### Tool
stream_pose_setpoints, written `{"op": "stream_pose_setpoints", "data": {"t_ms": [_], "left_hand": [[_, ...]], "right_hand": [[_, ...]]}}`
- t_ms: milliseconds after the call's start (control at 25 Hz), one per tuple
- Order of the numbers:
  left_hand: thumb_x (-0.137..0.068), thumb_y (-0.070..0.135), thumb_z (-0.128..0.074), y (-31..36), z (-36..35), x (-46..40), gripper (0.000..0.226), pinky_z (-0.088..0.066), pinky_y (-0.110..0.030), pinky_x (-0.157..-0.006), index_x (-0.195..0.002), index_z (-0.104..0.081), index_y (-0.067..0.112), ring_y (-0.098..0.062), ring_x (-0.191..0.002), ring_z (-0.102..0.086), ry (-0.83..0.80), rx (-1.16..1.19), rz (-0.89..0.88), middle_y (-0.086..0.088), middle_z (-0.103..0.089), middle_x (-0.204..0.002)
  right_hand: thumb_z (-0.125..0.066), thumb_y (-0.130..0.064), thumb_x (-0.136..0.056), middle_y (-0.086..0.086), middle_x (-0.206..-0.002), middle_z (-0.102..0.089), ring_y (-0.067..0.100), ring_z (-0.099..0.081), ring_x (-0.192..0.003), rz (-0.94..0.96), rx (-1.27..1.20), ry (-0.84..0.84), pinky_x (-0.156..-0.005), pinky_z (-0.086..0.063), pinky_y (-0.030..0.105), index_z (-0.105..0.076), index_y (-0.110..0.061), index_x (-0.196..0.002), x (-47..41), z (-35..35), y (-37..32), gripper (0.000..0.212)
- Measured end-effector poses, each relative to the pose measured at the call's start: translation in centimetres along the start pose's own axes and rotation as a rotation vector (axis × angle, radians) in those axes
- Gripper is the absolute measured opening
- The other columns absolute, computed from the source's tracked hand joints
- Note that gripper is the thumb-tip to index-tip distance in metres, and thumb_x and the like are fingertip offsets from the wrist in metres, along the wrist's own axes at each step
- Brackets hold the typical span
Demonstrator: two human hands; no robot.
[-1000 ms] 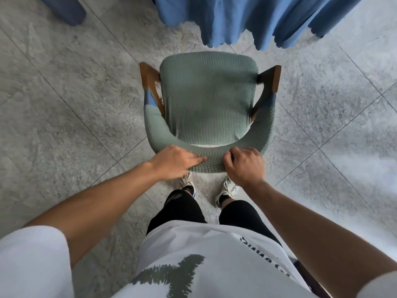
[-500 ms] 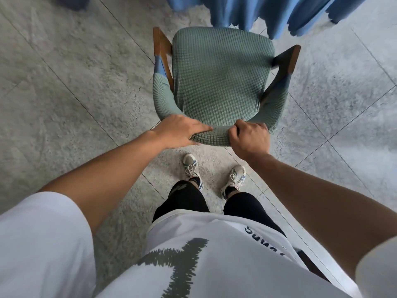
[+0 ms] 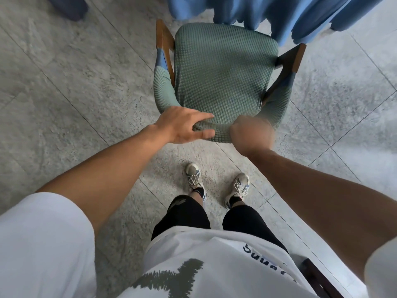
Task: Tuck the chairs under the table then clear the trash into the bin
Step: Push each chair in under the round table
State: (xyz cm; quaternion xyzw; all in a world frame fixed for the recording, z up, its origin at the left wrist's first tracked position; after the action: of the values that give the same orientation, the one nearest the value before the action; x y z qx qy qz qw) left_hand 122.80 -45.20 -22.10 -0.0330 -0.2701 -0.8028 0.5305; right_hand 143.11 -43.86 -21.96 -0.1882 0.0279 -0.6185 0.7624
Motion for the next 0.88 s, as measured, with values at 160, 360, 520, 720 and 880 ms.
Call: {"op": "stream_pose_setpoints", "data": {"t_ms": [160, 360, 520, 720, 880], "left_hand": [[-0.093, 0.076, -0.021, -1.6, 1.6, -2.5, 0.082, -0.048, -0.039, -0.099, -0.149, -0.048, 0.024, -0.019, -0.134, -0.055, 0.215, 0.086, 0.078, 0.001, -0.058, -0.147], [-0.094, 0.045, -0.046, -3.9, 3.6, -6.0, 0.059, -0.048, -0.044, -0.109, -0.141, -0.058, 0.012, -0.025, -0.133, -0.056, 0.390, 0.090, 0.075, -0.006, -0.063, -0.141], [-0.087, 0.036, -0.049, -5.4, 5.7, -8.8, 0.055, -0.051, -0.043, -0.104, -0.131, -0.066, 0.007, -0.027, -0.125, -0.062, 0.498, 0.051, 0.019, -0.009, -0.068, -0.131], [-0.089, 0.044, -0.044, -7.5, 8.1, -12.8, 0.062, -0.039, -0.051, -0.114, -0.136, -0.061, 0.006, -0.030, -0.134, -0.054, 0.535, -0.011, -0.002, -0.011, -0.063, -0.139], [-0.090, 0.048, -0.041, -9.0, 10.5, -16.6, 0.067, -0.034, -0.054, -0.117, -0.140, -0.058, 0.007, -0.031, -0.139, -0.049, 0.566, -0.055, -0.006, -0.011, -0.058, -0.145]], "right_hand": [[-0.045, -0.032, -0.086, 0.001, -0.089, -0.075, 0.024, -0.068, -0.082, 0.057, -0.047, 0.109, -0.095, -0.050, 0.041, -0.072, -0.015, -0.090, -2.4, 0.6, -0.3, 0.033], [-0.044, -0.036, -0.085, 0.003, -0.122, -0.073, 0.024, -0.067, -0.111, 0.073, -0.046, 0.147, -0.103, -0.047, 0.039, -0.077, -0.016, -0.102, -7.2, 2.0, 0.1, 0.042], [-0.043, -0.035, -0.084, 0.003, -0.113, -0.076, 0.024, -0.070, -0.102, 0.084, -0.046, 0.181, -0.099, -0.049, 0.038, -0.077, -0.014, -0.095, -11.0, 2.9, 0.1, 0.042], [-0.043, -0.033, -0.084, 0.004, -0.105, -0.077, 0.027, -0.071, -0.092, 0.080, -0.043, 0.205, -0.093, -0.049, 0.037, -0.077, -0.011, -0.095, -15.8, 4.3, 0.1, 0.042], [-0.040, -0.035, -0.085, 0.003, -0.110, -0.076, 0.026, -0.070, -0.096, 0.075, -0.027, 0.239, -0.096, -0.049, 0.038, -0.076, -0.013, -0.101, -20.1, 5.4, 0.7, 0.045]]}}
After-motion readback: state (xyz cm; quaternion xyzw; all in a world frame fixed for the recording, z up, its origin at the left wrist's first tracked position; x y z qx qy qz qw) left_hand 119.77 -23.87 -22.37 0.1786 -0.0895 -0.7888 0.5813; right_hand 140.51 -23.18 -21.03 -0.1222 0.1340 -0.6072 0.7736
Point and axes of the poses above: each hand's wrist, its own x-axis away from the middle knuckle, its own z-axis out of the back of the hand, y = z × x, the point moved 6 cm from there along -x, towards the middle knuckle
